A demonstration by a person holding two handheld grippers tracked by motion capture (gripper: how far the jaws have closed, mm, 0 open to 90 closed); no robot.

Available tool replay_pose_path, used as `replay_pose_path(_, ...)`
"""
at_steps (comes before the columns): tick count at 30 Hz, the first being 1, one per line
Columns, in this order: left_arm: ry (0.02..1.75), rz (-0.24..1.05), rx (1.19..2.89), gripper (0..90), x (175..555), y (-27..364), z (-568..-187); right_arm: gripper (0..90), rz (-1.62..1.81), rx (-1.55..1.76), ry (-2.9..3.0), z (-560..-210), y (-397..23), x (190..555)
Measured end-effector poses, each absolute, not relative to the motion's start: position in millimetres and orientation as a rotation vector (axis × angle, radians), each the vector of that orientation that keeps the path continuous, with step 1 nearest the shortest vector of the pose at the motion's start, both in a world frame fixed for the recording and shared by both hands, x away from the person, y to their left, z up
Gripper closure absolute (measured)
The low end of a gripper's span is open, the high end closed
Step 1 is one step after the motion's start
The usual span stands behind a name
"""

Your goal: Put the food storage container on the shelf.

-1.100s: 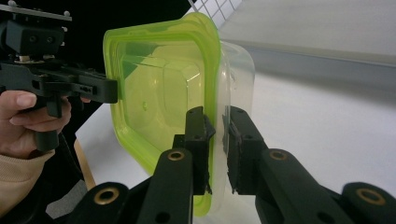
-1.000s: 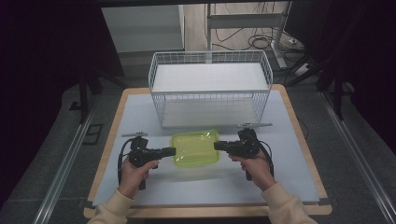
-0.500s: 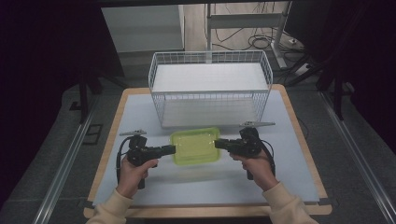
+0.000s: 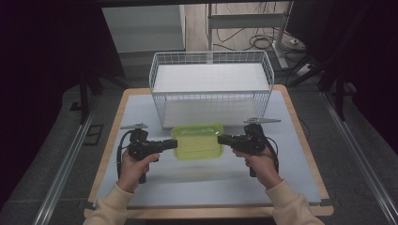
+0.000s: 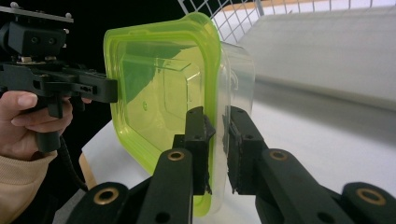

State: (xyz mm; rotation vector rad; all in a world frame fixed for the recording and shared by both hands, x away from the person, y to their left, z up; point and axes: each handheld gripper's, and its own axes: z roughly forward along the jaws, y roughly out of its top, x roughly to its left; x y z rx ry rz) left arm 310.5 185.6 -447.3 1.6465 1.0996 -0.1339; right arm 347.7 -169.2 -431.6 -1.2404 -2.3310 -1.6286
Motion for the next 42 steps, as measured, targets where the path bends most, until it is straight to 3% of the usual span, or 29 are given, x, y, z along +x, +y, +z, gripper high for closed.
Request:
replay_pose_path(13,1.07,-0.106,1.635,79.8,319.6,186.5,-419.2,79.8,-1.674,-1.232,-2.363,-399.8,-168.2,353.2)
replay_pose_path(42,1.056,-0.096,1.637,80.0,343.9,181.9,-385.1,79.8,-1.705,-1.258,-2.377,-364.4,-170.5,370.6)
